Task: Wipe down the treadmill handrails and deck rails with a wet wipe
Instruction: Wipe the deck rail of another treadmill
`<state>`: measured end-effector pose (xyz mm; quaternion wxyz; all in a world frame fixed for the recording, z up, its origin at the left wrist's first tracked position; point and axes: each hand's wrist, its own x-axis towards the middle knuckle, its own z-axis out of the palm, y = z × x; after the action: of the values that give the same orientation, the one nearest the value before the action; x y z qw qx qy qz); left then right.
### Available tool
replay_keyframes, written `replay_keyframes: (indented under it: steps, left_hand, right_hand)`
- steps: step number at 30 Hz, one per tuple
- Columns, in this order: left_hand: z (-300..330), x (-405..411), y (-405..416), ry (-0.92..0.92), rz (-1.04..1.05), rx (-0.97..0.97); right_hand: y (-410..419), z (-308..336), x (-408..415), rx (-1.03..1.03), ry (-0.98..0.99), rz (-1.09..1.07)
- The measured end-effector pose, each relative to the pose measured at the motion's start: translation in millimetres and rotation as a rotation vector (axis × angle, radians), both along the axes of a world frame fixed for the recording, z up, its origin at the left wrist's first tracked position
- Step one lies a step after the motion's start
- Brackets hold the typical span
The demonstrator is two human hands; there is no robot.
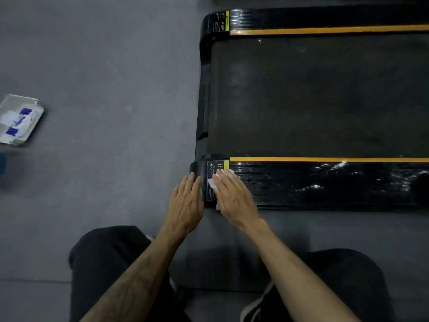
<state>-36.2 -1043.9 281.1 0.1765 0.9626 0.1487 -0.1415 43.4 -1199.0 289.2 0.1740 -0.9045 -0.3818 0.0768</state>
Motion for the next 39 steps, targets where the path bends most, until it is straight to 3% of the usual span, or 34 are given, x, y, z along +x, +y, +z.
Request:
replay_keyframes:
  steps: [9, 20, 30, 33, 39]
  left_hand:
    - [-51.3, -11.9, -0.9, -0.208, 0.051, -0.003]
    - [-48.2, -39.4, -2.2, -0.272, 0.076, -0.052]
    - [-61.6, -40.1, -0.8, -0.226, 0.224, -0.137]
    - [-68.8, -44.1, 6.1, -0.244, 0.218, -0.149]
    - [-88.1, -49.0, 25.5, -0.221, 0.307, -0.171]
  right_hand:
    - [10.1, -83.6, -31.7, -0.183, -0.065, -0.021]
    - [4.4, -74.6, -57.5, -0.278, -0.024, -0.087]
    - [5.3, -73.9, -58.9, -0.286, -0.019, -0.060]
    - [2.9, -73.5, -56.6, -0.250, 0.006, -0.039]
    - [-13.2, -82.2, -57.7, 0.066, 0.056, -0.043]
